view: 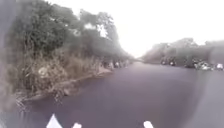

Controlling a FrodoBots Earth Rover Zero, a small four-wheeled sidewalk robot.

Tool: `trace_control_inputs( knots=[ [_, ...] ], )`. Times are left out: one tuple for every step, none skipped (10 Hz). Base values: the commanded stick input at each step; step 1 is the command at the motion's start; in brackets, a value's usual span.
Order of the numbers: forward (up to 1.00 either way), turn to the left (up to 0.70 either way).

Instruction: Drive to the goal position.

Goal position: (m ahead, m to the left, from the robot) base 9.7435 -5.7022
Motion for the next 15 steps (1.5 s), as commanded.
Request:
trace_control_inputs(
  knots=[
    [0.7,0.0],
    [0.7,0.0],
    [0.7,0.0],
    [0.7,0.0],
    [0.7,0.0],
    [0.7,0.0],
    [0.7,0.0],
    [0.7,0.0],
    [0.7,0.0],
    [0.7,0.0],
    [0.7,0.0],
    [0.7,0.0],
    [0.7,0.0],
    [0.7,0.0],
    [0.7,0.0]
  ],
)
